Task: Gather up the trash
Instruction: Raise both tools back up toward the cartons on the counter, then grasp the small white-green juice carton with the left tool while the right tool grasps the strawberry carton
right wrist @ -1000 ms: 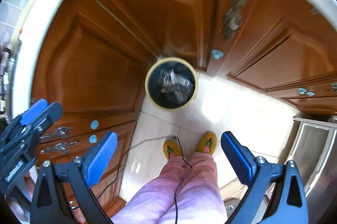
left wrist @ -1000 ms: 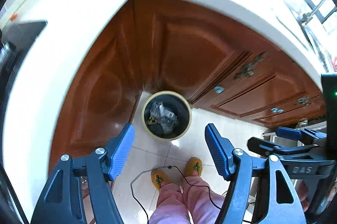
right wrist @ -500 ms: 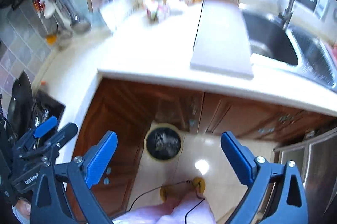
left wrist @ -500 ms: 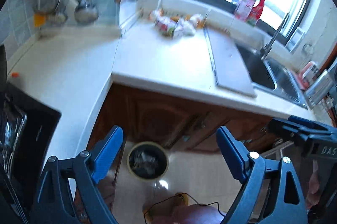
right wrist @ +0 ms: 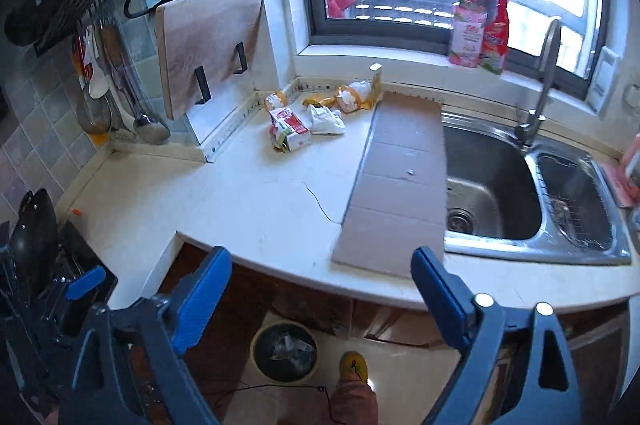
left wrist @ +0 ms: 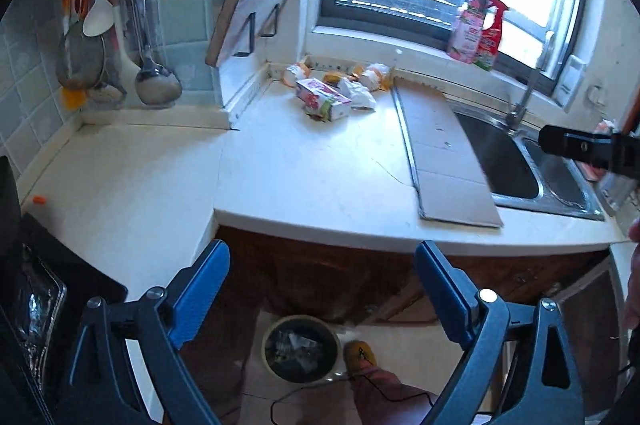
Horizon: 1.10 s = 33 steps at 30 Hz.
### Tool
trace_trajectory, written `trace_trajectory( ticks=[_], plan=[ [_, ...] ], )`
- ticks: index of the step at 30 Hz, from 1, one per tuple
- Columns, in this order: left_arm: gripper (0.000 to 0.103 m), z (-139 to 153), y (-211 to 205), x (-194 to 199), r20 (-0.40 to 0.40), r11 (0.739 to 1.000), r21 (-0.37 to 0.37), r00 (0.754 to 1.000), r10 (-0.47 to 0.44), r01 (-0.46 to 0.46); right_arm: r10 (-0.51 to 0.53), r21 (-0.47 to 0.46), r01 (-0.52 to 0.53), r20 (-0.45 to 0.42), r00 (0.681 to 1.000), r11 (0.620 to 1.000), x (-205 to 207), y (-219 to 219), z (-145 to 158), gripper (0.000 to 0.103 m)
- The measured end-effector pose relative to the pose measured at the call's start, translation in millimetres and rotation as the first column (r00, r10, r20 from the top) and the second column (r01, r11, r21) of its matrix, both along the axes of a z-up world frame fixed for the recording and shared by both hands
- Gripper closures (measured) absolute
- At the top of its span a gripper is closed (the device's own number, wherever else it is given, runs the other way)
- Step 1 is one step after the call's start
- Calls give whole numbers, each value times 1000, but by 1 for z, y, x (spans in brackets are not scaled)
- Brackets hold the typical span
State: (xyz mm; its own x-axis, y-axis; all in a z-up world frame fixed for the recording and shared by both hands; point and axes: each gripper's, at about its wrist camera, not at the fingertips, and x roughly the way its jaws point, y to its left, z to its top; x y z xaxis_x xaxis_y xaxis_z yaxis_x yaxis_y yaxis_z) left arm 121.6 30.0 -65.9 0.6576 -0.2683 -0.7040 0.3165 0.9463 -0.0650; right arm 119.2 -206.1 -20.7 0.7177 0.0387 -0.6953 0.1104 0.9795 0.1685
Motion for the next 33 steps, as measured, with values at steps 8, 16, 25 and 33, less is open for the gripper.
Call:
trace_trajectory(
  ticks=[8, 16, 25, 33],
  plan=[
    [10, 4, -60, 87, 18, 992, 112, 998, 58, -60, 136, 100, -131, -45, 990, 986, 128, -47, -17, 29],
    [8, -20, -115, 220, -140, 994, 60, 985, 101, -94, 225, 160, -210, -87, 970, 965, 222, -92, -48, 32],
    [12, -62, -126, 356, -310, 971, -114, 936, 166, -210, 283, 263, -234, -166, 945, 936, 297, -114, -96, 34],
    [38, -115, -134, 411, -431, 955, -107, 878, 207, -278, 342, 299, -279, -183, 922, 912, 329, -106, -114, 35]
  ],
)
